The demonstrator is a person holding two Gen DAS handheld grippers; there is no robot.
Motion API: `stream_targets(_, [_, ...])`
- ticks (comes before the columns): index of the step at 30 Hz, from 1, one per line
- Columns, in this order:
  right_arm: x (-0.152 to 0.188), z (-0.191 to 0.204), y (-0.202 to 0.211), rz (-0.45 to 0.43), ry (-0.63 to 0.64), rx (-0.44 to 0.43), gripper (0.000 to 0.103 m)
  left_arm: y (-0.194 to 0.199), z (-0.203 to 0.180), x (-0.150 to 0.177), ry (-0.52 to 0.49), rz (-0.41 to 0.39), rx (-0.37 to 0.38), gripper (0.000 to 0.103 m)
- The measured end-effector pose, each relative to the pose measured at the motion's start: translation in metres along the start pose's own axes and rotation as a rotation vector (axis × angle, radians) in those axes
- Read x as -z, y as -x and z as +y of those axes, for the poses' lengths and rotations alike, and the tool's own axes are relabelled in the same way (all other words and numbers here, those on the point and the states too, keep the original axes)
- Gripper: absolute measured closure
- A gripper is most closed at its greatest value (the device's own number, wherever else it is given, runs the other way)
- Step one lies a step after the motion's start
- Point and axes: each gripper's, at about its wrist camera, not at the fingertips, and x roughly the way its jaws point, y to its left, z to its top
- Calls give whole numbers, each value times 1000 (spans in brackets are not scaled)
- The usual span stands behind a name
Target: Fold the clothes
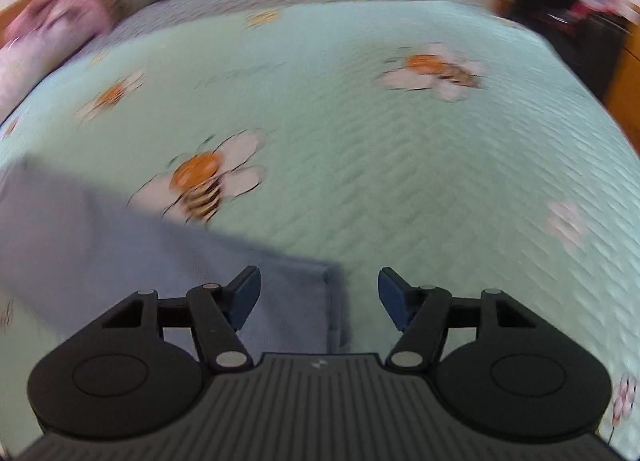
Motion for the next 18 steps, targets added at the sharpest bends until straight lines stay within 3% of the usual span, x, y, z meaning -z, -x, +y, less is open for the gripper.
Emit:
stream_targets(4, [-5, 19, -8, -70, 136, -28, 40, -6, -3, 1, -7, 10, -13, 60])
stream_targets(6, [-10, 38, -14, -33, 246, -35, 44, -7, -5, 0, -14, 11, -14, 59])
stream_targets(8, [-15, 54, -28, 48, 363, -46, 58, -8, -4, 0, -10, 11, -13, 59])
stream_targets(9, [-21, 58, -33, 84, 399, -51, 60, -8, -3, -1, -6, 11, -12, 59])
stream_targets(15, [-41, 47, -44, 179, 411, -74, 78, -10, -3, 1, -4, 11, -17, 59])
stream_targets(18, [-45, 44, -44, 193, 427, -74, 92, -10, -3, 1, -2, 10, -16, 58])
